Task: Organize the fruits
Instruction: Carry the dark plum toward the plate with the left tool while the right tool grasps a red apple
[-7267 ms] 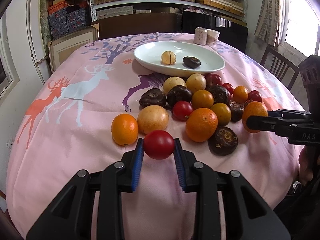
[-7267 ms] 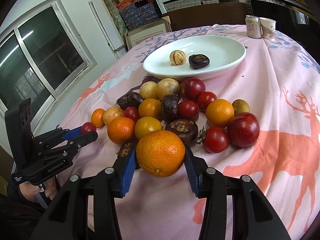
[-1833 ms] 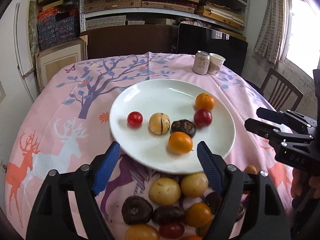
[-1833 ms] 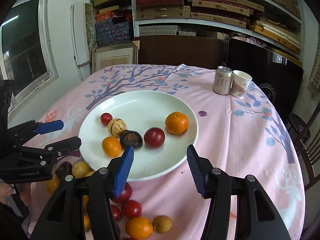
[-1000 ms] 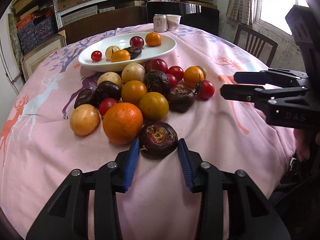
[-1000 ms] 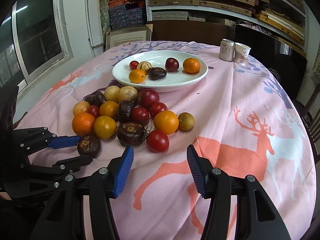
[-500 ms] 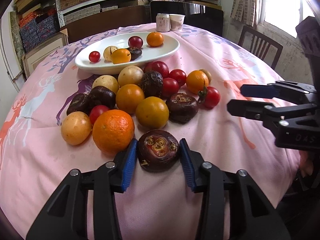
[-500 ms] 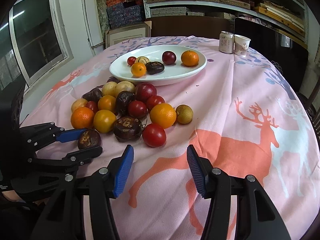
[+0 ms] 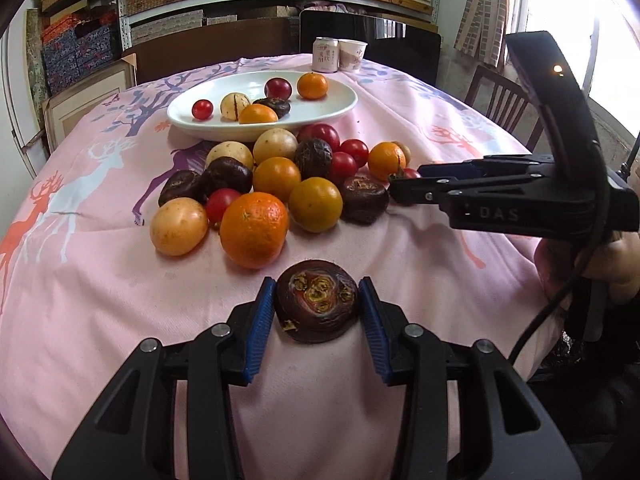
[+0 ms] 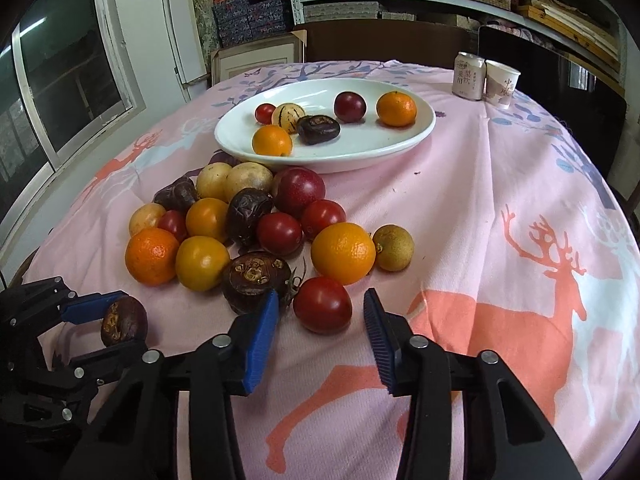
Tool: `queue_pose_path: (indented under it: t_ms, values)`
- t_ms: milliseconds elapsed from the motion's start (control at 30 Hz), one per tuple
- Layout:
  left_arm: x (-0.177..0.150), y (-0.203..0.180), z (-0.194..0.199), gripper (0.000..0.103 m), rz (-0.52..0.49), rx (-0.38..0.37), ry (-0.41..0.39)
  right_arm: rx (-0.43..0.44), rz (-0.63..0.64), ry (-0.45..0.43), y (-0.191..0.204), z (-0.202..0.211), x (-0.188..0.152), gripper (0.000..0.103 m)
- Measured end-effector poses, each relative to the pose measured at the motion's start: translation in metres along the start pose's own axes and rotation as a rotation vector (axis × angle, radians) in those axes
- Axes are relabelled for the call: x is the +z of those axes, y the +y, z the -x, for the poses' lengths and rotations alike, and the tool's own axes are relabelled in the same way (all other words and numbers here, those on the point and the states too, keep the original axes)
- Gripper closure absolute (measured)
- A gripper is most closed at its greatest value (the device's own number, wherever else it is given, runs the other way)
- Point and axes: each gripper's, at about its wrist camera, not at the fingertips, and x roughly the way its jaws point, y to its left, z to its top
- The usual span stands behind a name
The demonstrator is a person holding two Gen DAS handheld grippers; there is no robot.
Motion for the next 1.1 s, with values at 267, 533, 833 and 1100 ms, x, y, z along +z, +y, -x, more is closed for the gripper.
queue_pose_path:
  t_ms: [267, 533, 833, 1100]
  values:
    - [-0.001, 0.001, 0.001, 0.061, 0.005, 0.0, -0.007, 0.022, -0.02, -0.016, -0.002, 0.008, -0.005, 0.071]
    - [0.007, 0.008, 0.02, 0.061, 0.03, -0.002, -0.066, 0.031, -0.047, -0.094, -0.014, 0.039, -0.003, 0.071]
    - [0.037, 0.025, 0.032, 0.061, 0.039, 0.021, -0.119, 0.05, -0.087, -0.174, -0.03, 0.061, 0.011, 0.071]
    - [0.097, 0.059, 0.006, 0.061, 0.079, 0.037, -0.135, 0.075, -0.081, -0.194, -0.029, 0.045, 0.05, 0.071]
